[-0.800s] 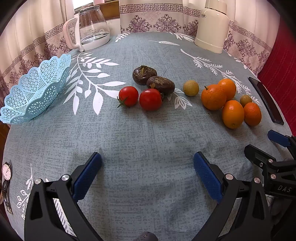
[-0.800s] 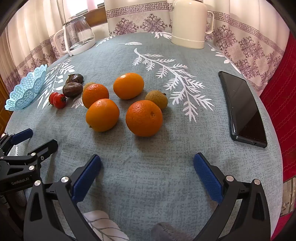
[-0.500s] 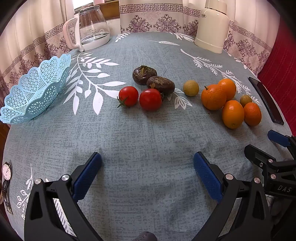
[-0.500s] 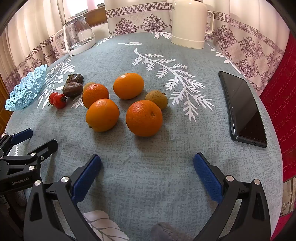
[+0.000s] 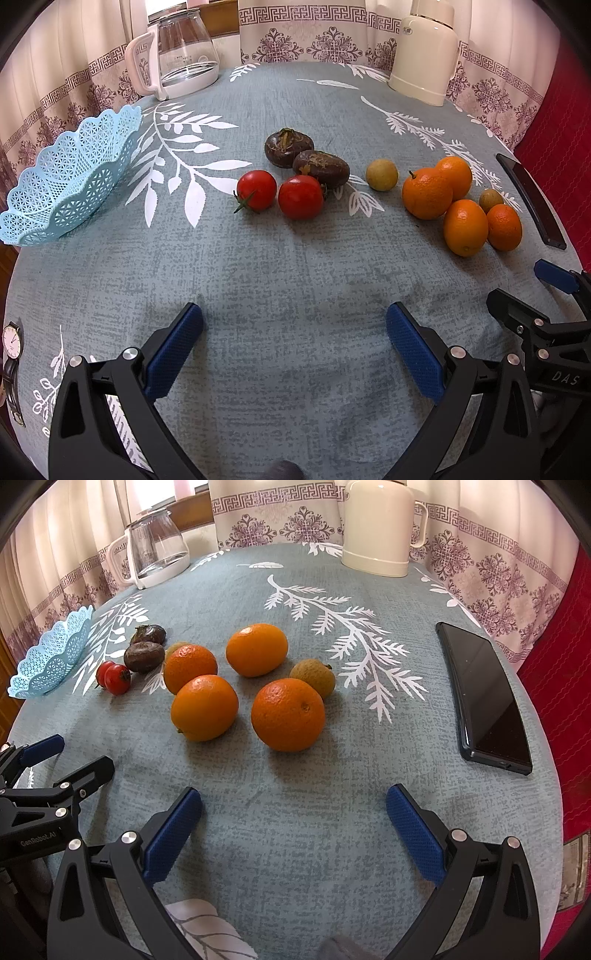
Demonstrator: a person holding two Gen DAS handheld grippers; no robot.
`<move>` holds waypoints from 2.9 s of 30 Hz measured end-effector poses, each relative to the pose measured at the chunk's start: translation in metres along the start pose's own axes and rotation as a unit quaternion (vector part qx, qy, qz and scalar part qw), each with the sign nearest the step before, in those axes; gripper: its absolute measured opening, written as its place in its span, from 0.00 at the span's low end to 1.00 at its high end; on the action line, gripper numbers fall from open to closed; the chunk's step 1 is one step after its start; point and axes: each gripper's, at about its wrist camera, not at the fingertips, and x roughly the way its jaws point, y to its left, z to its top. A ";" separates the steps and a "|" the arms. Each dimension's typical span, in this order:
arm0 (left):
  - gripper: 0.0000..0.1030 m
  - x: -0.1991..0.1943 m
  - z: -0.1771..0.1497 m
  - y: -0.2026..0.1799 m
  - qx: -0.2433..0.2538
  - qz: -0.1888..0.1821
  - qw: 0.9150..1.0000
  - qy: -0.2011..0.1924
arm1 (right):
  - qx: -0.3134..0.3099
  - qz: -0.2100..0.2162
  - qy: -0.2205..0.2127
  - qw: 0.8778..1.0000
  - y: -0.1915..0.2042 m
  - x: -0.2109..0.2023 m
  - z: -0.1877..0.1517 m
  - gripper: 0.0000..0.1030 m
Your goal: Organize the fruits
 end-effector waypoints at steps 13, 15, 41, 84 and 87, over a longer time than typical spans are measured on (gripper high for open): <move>0.98 0.000 0.000 0.001 -0.001 -0.001 1.000 0.001 | 0.001 -0.003 0.002 1.000 0.000 -0.001 -0.001 0.95; 0.98 0.000 0.000 0.001 -0.001 -0.001 1.000 0.001 | 0.001 -0.004 0.002 1.000 0.000 -0.001 -0.002 0.95; 0.98 0.000 0.000 0.001 -0.001 -0.001 1.000 0.001 | 0.001 -0.003 0.002 1.000 0.001 -0.001 -0.001 0.95; 0.97 -0.005 0.003 0.006 0.005 -0.027 1.000 0.004 | -0.005 -0.005 -0.010 1.000 0.005 -0.012 -0.002 0.95; 0.97 -0.010 0.005 0.011 0.003 -0.019 1.000 -0.006 | 0.005 0.009 -0.029 1.000 0.003 -0.022 0.001 0.95</move>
